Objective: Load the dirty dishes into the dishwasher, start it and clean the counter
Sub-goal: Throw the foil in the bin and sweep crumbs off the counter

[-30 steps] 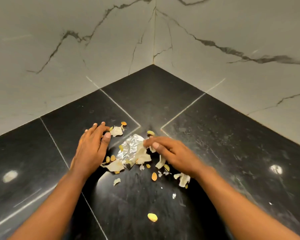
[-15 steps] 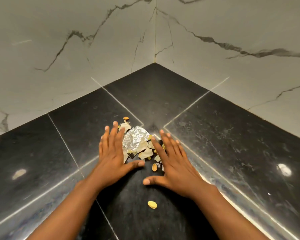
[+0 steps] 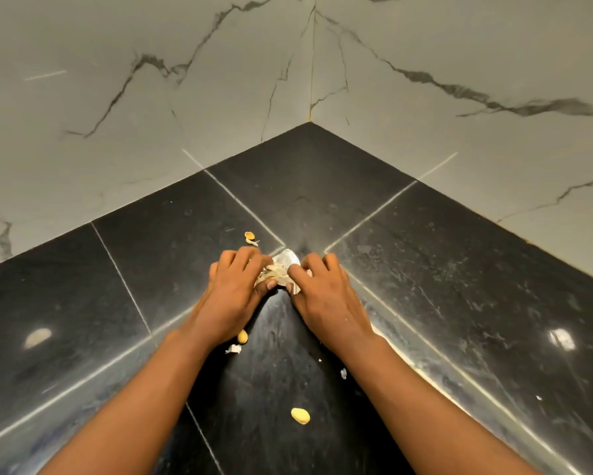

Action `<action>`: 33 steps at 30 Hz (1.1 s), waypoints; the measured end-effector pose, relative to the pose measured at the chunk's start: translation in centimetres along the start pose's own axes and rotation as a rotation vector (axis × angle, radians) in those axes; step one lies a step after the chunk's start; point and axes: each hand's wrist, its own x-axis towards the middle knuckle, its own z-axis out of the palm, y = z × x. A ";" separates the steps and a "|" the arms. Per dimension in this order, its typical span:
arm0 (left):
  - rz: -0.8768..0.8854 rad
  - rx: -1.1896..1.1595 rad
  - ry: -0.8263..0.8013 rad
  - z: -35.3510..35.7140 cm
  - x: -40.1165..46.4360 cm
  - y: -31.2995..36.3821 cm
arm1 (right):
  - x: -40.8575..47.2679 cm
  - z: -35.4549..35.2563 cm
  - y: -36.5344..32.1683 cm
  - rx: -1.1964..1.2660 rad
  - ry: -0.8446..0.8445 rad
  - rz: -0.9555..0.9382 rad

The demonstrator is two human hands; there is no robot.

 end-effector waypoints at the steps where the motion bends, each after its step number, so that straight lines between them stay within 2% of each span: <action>1: 0.002 0.018 0.003 0.1 -0.1 0.0 | 0.1 0.0 0.0 -0.014 0.011 -0.004; 5: -0.005 0.004 -0.004 0.3 0.3 0.0 | 0.2 0.3 -0.3 -0.092 -0.016 0.027; 10: -0.011 0.128 -0.051 -0.1 1.8 0.8 | -0.1 0.3 -0.6 -0.140 -0.020 0.033; 17: -0.046 0.084 -0.041 -0.1 2.5 1.0 | 0.0 0.4 -0.5 -0.111 -0.025 0.063; 19: -0.114 0.045 -0.044 -0.3 3.0 1.1 | 0.0 0.3 -0.4 -0.089 -0.016 0.094; 21: -0.225 -0.096 0.009 -0.8 3.4 0.8 | -0.1 0.0 -0.6 -0.076 0.018 0.153; 25: -0.364 -0.392 0.306 -2.4 1.9 0.9 | 0.5 -0.5 -0.6 0.063 -0.011 0.261; 27: -0.487 -0.463 0.401 -3.6 0.4 1.5 | 1.1 -0.9 0.0 0.220 0.050 0.418; 29: -0.657 -0.667 0.501 -5.0 -1.4 2.3 | 1.3 -2.0 0.3 0.487 0.159 0.622; 31: -0.806 -1.005 0.587 -6.4 -2.7 3.6 | 0.5 -3.3 0.0 0.872 0.286 0.807; 33: -0.934 -1.261 0.641 -7.4 -4.1 5.3 | -0.9 -4.8 -0.7 1.329 0.340 0.926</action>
